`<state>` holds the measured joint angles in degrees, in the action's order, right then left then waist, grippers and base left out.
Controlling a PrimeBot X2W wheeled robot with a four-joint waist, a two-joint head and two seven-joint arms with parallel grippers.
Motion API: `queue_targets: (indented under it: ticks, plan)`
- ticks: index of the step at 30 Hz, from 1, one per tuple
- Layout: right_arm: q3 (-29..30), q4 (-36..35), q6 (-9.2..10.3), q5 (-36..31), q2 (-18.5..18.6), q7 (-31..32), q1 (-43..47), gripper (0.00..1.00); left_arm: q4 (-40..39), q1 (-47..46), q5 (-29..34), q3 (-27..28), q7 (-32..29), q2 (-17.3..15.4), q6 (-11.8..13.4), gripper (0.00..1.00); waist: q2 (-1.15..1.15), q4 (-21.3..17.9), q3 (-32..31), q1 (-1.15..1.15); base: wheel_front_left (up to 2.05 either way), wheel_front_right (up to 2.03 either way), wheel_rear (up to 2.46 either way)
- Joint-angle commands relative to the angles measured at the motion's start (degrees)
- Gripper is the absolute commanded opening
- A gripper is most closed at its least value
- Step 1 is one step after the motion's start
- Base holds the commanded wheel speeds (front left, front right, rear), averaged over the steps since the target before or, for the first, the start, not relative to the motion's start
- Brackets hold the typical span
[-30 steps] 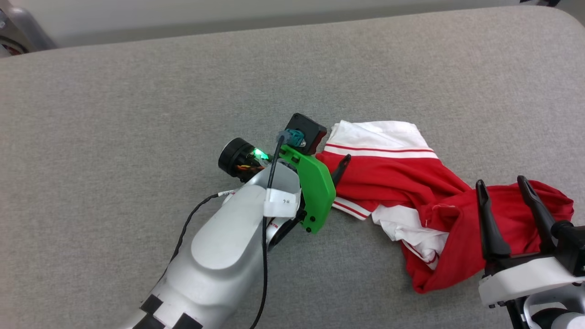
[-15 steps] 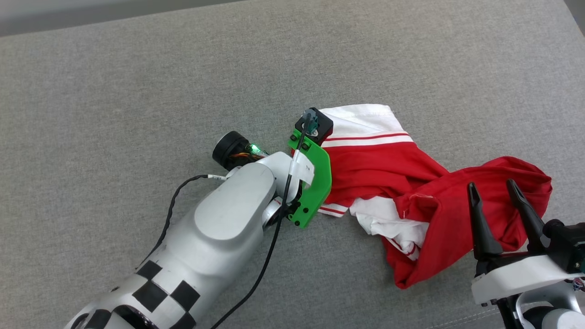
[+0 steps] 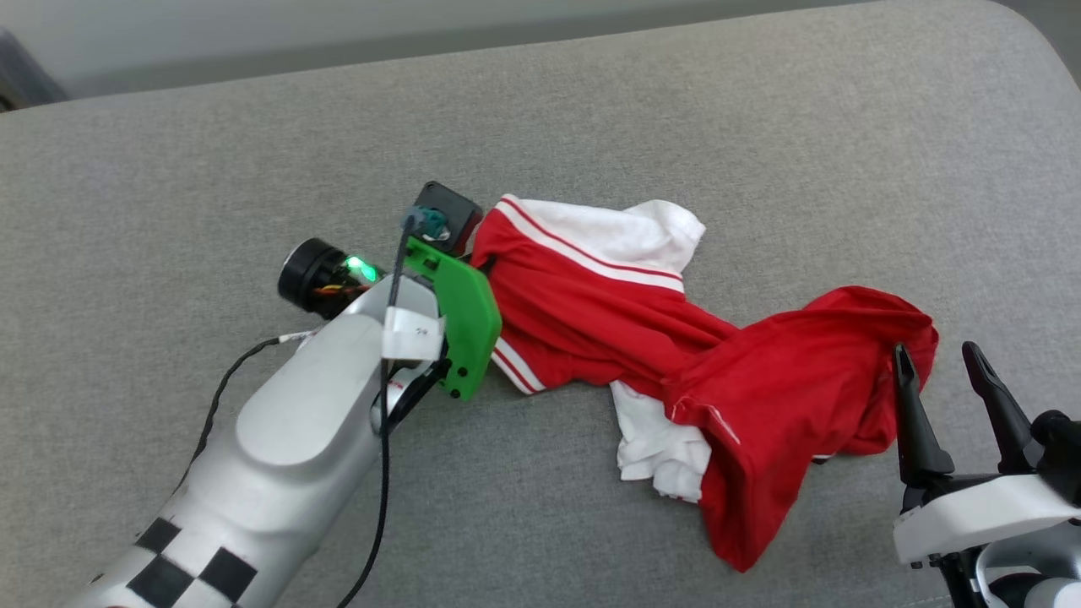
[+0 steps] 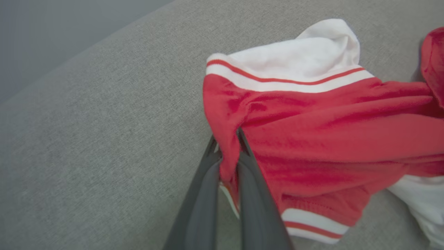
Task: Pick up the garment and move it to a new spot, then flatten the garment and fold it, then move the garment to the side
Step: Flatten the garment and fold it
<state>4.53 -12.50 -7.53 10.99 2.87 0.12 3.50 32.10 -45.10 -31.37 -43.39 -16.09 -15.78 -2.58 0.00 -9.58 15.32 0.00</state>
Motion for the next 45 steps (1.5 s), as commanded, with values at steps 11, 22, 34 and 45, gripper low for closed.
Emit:
queue_targets:
  ticks: [11, 22, 34, 45]
  plan:
    - [2.07, -1.38, 0.04, 0.48, 0.01, 2.13, 2.43, 1.0, -18.85, 22.62, -6.8, 8.98, 1.09, -12.15, 13.36, 0.0, 0.0, 6.44, -5.44, 0.0, 0.0, 0.0, 0.0]
    - [2.52, -2.3, 0.04, 0.04, 0.01, 4.35, 4.04, 1.0, -24.79, 44.11, -15.44, 10.95, 5.38, -8.21, 19.0, 0.23, 0.0, 8.65, -8.49, 0.0, 0.0, 0.0, 0.0]
    - [2.37, -3.38, 0.04, -1.35, 0.01, 6.79, 5.13, 1.0, -26.63, 40.24, -9.08, 13.59, 20.74, -7.63, 18.15, 1.0, 0.0, 8.42, -11.16, 0.0, 0.0, 0.0, 0.0]
    - [-2.72, -4.63, 0.04, -2.9, 1.78, 12.82, 5.99, 1.0, -32.62, 37.21, -3.56, 13.51, 27.64, -8.41, 18.36, 1.0, 0.0, 8.73, -12.43, 0.0, 0.0, 0.0, 0.0]
